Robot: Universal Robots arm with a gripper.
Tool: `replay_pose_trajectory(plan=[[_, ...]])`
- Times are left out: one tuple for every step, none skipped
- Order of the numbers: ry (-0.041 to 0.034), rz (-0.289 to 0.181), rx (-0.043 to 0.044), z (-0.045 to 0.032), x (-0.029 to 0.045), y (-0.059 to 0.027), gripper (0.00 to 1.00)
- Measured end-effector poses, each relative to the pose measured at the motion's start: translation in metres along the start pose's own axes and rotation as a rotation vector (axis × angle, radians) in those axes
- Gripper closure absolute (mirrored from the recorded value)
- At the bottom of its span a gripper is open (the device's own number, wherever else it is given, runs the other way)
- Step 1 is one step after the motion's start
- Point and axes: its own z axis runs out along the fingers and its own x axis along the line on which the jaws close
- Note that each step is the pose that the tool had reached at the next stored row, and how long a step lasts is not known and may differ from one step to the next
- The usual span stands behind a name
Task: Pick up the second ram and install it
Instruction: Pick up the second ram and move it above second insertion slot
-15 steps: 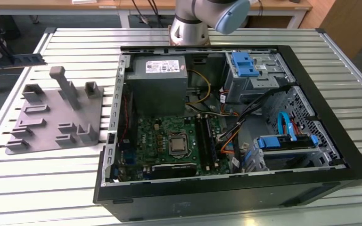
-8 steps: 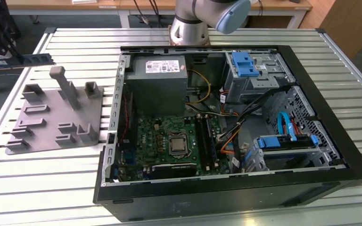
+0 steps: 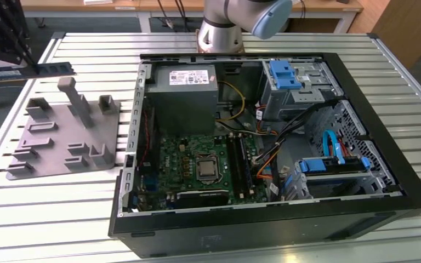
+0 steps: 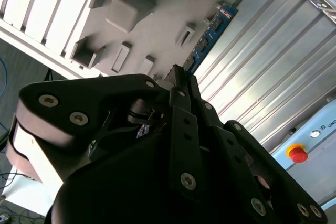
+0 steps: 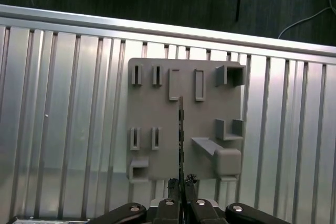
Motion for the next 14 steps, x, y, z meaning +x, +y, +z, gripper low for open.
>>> replay_pose_trajectory(plan=[[0.0,0.0,0.0,0.0,0.0002,-0.0023,0.86],[0.0,0.0,0.0,-0.0001,0.0004,-0.0047,0.86],[0.0,0.0,0.0,-0.0001,0.0005,-0.0067,0.86],[0.0,0.0,0.0,-0.0001,0.0007,-0.0088,0.86],[0.0,0.0,0.0,-0.0002,0.0009,-0.011,0.86],[0.0001,0.0,-0.0001,-0.0002,0.001,-0.013,0.86],[0.0,0.0,0.0,-0.0002,0.0012,-0.015,0.86],[0.0001,0.0,-0.0001,-0.0003,0.0013,-0.017,0.86],[0.0,0.0,0.0,-0.0003,0.0015,-0.019,0.86],[0.0,0.0,-0.0001,-0.0003,0.0016,-0.021,0.86],[0.0,0.0,0.0,-0.0004,0.0018,-0.0233,0.86],[0.0,0.0,-0.0001,-0.0004,0.0019,-0.0253,0.86],[0.0,0.0,0.0,-0.0004,0.0021,-0.0273,0.86],[-0.0001,0.0,0.0,-0.0004,0.0023,-0.0293,0.86]])
